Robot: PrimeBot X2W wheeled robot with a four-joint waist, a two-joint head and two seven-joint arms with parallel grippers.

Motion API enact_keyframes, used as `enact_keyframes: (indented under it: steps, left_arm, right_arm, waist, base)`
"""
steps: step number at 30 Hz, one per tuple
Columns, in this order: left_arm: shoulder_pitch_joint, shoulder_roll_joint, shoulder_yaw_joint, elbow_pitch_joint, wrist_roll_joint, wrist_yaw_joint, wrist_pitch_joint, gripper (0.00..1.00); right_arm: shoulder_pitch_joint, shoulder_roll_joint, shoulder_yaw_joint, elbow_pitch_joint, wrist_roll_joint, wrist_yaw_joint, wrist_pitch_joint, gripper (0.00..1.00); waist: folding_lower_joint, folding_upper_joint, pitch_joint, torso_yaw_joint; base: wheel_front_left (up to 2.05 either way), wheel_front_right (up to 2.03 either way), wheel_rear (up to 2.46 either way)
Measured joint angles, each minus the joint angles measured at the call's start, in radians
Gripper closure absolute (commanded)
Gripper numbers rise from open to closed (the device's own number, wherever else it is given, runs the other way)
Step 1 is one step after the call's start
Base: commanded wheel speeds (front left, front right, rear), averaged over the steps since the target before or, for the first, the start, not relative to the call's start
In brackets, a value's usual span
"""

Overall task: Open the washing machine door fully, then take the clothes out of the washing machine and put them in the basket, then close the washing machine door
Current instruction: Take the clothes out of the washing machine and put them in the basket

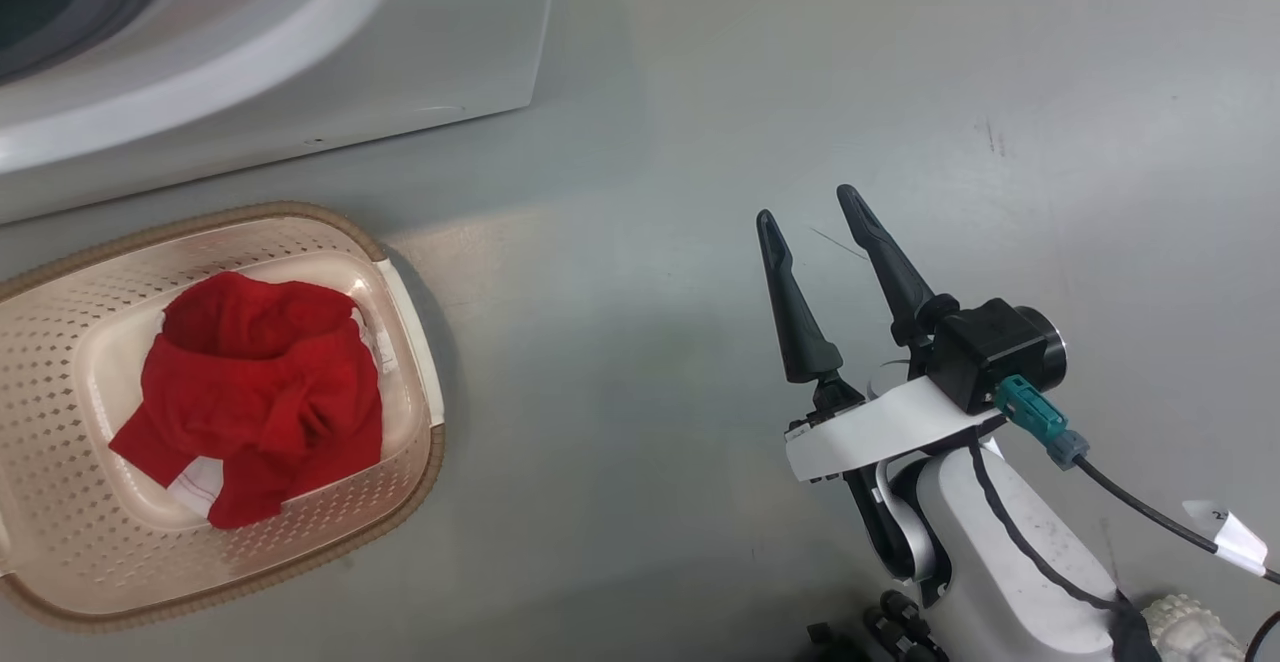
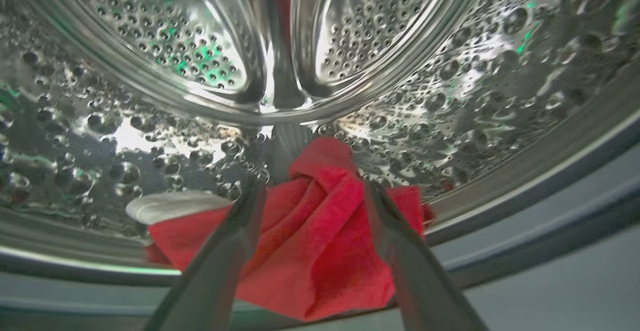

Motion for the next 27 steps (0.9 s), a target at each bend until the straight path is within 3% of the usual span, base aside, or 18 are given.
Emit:
enact_keyframes:
  steps: [14,15,17,18,27]
  left_arm:
    - [-0.080,0.025,-0.013,0.140,-0.030,0.000,0.074,0.00]
    - [-0.085,0.025,-0.013,0.146,-0.030,-0.001,0.073,0.04]
    - [-0.090,0.025,-0.025,0.157,-0.023,-0.003,0.069,0.85]
    - [-0.092,0.022,-0.025,0.167,-0.023,-0.003,0.059,1.00]
    - [-0.093,0.001,-0.046,0.244,-0.017,-0.003,0.012,1.00]
  right_arm:
    - [-0.014,0.000,-0.002,0.006,0.011,0.000,0.000,0.00]
    - [-0.018,0.000,-0.002,0.007,0.011,0.000,0.000,0.00]
    - [-0.025,0.001,-0.010,0.012,0.011,0.000,0.000,0.00]
    - [-0.026,0.001,-0.017,0.016,0.010,-0.001,0.000,0.00]
    - [-0.030,0.000,-0.037,0.044,0.008,-0.007,0.000,0.00]
  waist:
    - [0.0000,0.0000,0.048,-0.031]
    - [0.0000,0.0000,0.049,-0.031]
    - [0.0000,0.0000,0.048,-0.028]
    - [0.0000,0.0000,0.046,-0.027]
    - [-0.0001,0.0000,0.008,-0.011]
  base:
    - [0.00,0.00,0.00]
    - [0.00,0.00,0.00]
    - [0.00,0.00,0.00]
    - [0.00,0.00,0.00]
    - [0.00,0.00,0.00]
